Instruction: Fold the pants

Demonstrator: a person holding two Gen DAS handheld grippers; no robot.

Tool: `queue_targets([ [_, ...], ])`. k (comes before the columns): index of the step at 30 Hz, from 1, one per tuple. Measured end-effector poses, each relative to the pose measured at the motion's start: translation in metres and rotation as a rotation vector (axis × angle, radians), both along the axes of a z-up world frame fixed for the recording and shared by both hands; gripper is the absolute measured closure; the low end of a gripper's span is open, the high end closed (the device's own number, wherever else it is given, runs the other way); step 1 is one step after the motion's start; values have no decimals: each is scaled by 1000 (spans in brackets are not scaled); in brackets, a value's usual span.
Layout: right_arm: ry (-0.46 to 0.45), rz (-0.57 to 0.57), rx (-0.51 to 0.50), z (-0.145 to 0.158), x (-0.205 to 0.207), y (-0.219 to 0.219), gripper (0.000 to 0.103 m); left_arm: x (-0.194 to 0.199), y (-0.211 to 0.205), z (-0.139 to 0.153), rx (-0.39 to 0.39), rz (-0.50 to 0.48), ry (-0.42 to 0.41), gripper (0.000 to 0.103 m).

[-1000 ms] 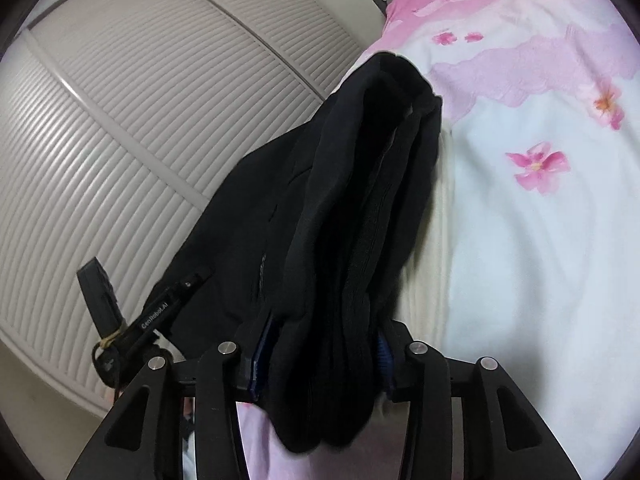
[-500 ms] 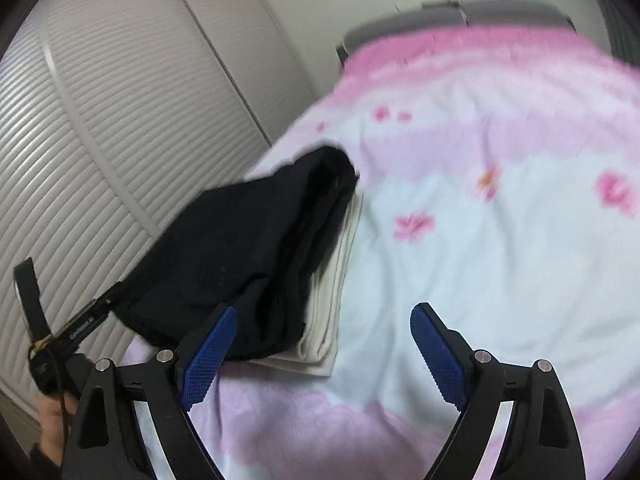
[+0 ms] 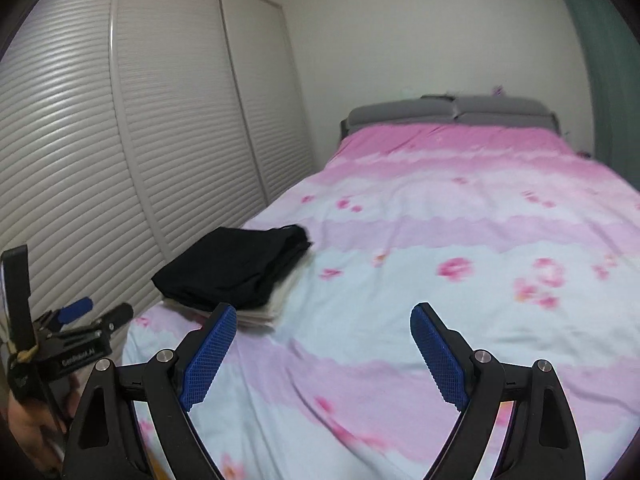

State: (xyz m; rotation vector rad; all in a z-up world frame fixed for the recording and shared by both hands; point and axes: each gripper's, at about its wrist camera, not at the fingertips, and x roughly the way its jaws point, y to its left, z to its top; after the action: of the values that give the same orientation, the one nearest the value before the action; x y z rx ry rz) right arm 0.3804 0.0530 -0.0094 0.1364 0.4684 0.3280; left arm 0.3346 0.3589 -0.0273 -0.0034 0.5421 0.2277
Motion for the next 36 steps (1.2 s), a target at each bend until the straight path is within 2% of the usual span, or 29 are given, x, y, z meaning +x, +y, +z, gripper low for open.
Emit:
queue_targets([
  [3, -36, -55, -32, 12, -48, -42, 14, -39, -49, 8, 3, 3, -46, 6],
  [7, -64, -129, -61, 26, -107, -100, 14, -83, -113, 11, -32, -63, -66, 6],
  [13, -81, -250, -120, 37, -181, -181, 14, -132, -184, 22, -70, -153, -88, 6],
  [20, -48, -366, -149, 35, -248, -245, 14, -181, -251, 31, -18, -248, -115, 5],
  [24, -18, -376, -136, 39, -266, -256, 14, -198, -271, 28, -9, -273, -100, 5],
  [29, -63, -389, -193, 41, -285, -247, 13, -215, -288, 23, 19, -269, -84, 4],
  [33, -87, -405, -206, 41, -301, -244, 13, -226, -289, 23, 15, -238, -92, 0],
  [36, -90, -412, -175, 39, -310, -247, 13, -233, -282, 21, 9, -216, -72, 0],
])
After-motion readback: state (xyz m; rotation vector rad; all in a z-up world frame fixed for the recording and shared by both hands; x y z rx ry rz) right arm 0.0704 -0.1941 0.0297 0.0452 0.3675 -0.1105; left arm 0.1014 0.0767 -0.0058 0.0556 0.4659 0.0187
